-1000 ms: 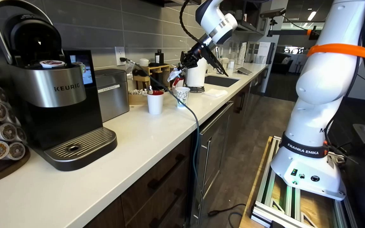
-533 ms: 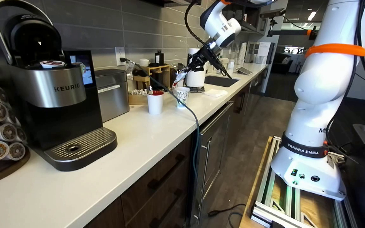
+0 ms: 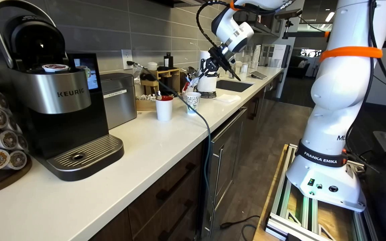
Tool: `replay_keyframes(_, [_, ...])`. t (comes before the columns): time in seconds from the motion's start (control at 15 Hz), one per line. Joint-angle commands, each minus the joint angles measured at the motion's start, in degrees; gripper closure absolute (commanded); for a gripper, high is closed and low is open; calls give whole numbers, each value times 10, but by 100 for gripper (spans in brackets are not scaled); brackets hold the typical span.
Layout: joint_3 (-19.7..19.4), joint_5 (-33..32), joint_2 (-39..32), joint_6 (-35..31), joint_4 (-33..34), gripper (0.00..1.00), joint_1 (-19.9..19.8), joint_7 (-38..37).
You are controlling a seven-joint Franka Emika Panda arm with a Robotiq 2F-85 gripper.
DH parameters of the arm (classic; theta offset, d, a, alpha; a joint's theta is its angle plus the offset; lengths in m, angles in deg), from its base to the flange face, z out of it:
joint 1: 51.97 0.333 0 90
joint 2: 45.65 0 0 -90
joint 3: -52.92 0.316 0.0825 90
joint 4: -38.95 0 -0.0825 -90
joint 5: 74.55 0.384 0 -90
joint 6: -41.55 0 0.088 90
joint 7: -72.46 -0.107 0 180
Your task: Take the pack out of the mug cup
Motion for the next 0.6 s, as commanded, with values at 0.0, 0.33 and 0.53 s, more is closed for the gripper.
replay_keyframes(0.0, [0, 0, -2, 0, 3, 99, 2, -10])
replay_keyframes(0.33, [-11, 4, -35, -19, 37, 100, 7, -110])
replay_keyframes(0.53, [-18, -2, -59, -57, 57, 100, 9, -190])
